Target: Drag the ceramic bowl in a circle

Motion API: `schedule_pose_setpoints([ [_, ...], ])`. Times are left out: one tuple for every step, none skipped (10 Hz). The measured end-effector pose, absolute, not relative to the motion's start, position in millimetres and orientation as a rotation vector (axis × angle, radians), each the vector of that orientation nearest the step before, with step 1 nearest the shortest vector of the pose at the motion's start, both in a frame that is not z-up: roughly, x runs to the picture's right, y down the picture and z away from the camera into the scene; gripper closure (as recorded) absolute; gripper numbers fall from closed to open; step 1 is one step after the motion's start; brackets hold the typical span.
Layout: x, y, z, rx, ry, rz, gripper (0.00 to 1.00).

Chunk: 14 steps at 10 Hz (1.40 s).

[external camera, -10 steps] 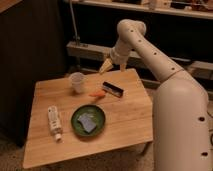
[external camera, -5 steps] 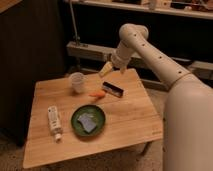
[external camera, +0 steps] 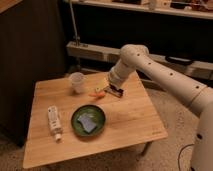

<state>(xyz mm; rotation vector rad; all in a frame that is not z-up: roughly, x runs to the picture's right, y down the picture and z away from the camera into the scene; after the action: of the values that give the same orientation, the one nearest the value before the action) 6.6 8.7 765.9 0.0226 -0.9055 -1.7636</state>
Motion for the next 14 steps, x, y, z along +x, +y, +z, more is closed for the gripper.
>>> schedule_pose_setpoints([
  [8,18,773,-0.005,-0.926,-1.739,0.2],
  [8,25,780,-0.024,-0.94,-1.722,0.2],
  [9,33,787,-0.041,-0.955,-1.705,0.2],
  [10,42,794,-0.057,-0.976,-1.686,0.2],
  [10,48,796,-0.058,-0.99,-1.677,0.2],
  [10,53,798,-0.051,-0.998,-1.676,0.2],
  [8,59,799,-0.025,-0.998,-1.684,0.2],
  [6,65,801,-0.009,-0.991,-1.695,0.2],
  [4,70,805,-0.003,-0.987,-1.704,0.2],
  [0,78,812,-0.002,-0.979,-1.72,0.21],
  [-2,83,820,-0.011,-0.966,-1.727,0.27],
  [0,84,827,-0.025,-0.949,-1.726,0.37],
  [2,83,833,-0.035,-0.937,-1.723,0.41],
  [3,83,837,-0.043,-0.931,-1.723,0.42],
])
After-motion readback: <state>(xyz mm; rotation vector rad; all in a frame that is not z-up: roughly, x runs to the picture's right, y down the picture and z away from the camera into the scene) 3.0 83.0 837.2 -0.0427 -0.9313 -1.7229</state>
